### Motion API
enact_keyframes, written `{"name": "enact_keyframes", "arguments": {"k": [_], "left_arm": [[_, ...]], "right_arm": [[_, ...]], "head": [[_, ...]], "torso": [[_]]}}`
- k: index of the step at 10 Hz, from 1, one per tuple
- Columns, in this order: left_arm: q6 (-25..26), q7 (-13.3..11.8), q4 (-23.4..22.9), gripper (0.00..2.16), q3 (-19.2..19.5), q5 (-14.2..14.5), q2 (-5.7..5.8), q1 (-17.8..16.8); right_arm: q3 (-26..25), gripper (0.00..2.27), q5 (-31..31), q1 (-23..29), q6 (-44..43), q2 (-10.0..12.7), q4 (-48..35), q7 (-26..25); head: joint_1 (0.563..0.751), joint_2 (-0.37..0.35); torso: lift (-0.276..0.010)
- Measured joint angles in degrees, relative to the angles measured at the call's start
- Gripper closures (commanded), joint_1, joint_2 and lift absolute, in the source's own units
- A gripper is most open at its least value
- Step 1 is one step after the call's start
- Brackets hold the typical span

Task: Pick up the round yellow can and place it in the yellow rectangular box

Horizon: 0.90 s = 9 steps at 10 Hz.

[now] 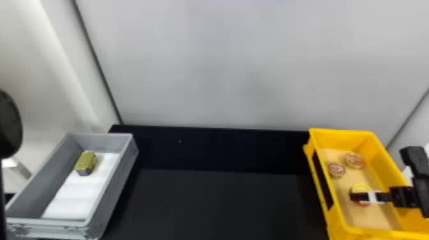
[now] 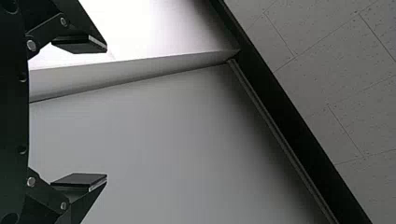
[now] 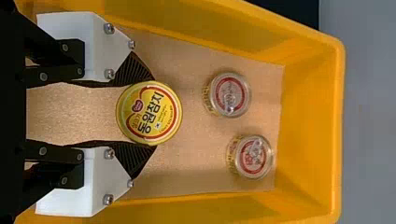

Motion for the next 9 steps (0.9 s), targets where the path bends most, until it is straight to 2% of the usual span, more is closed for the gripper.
{"name": "enact_keyframes", "arguments": {"k": [2,3,4,5,7,9], "left_arm": [[-0.1,0.0,0.0,0.28,0.0,0.0,0.0,-0.1],[-0.1,0.0,0.0,0.28,0.0,0.0,-0.01,-0.1],[-0.1,0.0,0.0,0.28,-0.1,0.0,-0.04,-0.1],[-0.1,0.0,0.1,0.28,-0.1,0.0,-0.07,-0.1],[-0.1,0.0,0.1,0.28,0.0,0.0,-0.1,0.0],[-0.2,-0.1,0.0,0.28,0.1,0.0,-0.11,0.1]], "right_arm": [[0.1,0.73,0.0,0.2,0.9,-0.4,0.5,-0.2],[0.1,0.64,0.0,0.2,1.0,-0.5,0.5,-0.4],[0.1,0.28,0.0,0.2,1.2,-0.6,0.5,-0.7],[0.3,0.1,-0.1,0.2,2.1,-0.6,0.2,-1.7],[2.3,0.0,-0.5,0.2,5.5,-0.4,-1.6,-5.6],[3.2,0.0,-1.2,0.3,6.4,-0.2,-2.7,-6.2]], "head": [[0.663,0.054],[0.663,0.054],[0.663,0.054],[0.663,0.054],[0.663,0.054],[0.663,0.054]], "torso": [[-0.01],[-0.01],[-0.01],[-0.01],[-0.01],[-0.01]]}}
